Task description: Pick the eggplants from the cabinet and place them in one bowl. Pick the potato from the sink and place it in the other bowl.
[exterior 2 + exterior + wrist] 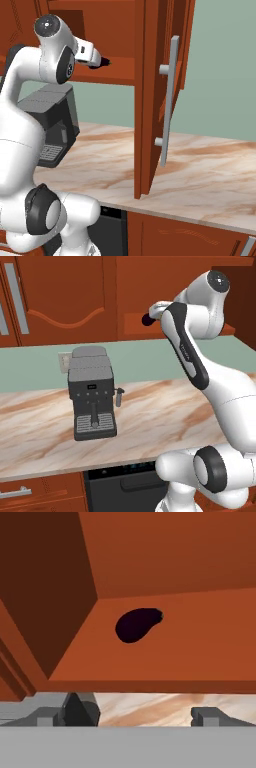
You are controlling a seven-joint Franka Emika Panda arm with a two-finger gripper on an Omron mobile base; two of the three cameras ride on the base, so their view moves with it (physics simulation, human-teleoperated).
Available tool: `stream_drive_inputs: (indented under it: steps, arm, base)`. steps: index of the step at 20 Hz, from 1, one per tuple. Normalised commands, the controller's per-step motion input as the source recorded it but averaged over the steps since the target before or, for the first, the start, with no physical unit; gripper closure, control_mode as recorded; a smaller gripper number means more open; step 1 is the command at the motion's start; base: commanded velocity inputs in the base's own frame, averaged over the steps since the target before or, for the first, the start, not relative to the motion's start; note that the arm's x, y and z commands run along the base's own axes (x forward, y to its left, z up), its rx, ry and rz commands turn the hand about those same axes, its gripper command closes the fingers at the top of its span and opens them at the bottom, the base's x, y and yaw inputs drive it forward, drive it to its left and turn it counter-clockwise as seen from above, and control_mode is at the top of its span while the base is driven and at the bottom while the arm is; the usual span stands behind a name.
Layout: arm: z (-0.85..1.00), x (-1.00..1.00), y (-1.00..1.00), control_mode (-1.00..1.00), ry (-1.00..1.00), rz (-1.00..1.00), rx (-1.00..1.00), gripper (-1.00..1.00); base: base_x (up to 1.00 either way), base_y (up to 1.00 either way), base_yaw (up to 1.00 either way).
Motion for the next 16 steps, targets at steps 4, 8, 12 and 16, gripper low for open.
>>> stream_drive_inputs:
  steps: [4, 8, 12, 16]
  arm:
    - [-0.10, 0.16, 0.00, -1.00, 0.00, 0.00, 0.03, -1.00]
    - [-0.18, 0.10, 0.00, -1.00, 0.00, 0.00, 0.04, -1.00]
    - [-0.19, 0.08, 0.00, -1.00, -0.01, 0.00, 0.02, -1.00]
    - [-0.13, 0.10, 0.00, -1.00, -0.02, 0.00, 0.02, -1.00]
  base:
    - [0.00, 0.00, 0.00]
    - [0.00, 0.00, 0.00]
    - [0.00, 0.00, 0.00]
    - [0.00, 0.00, 0.00]
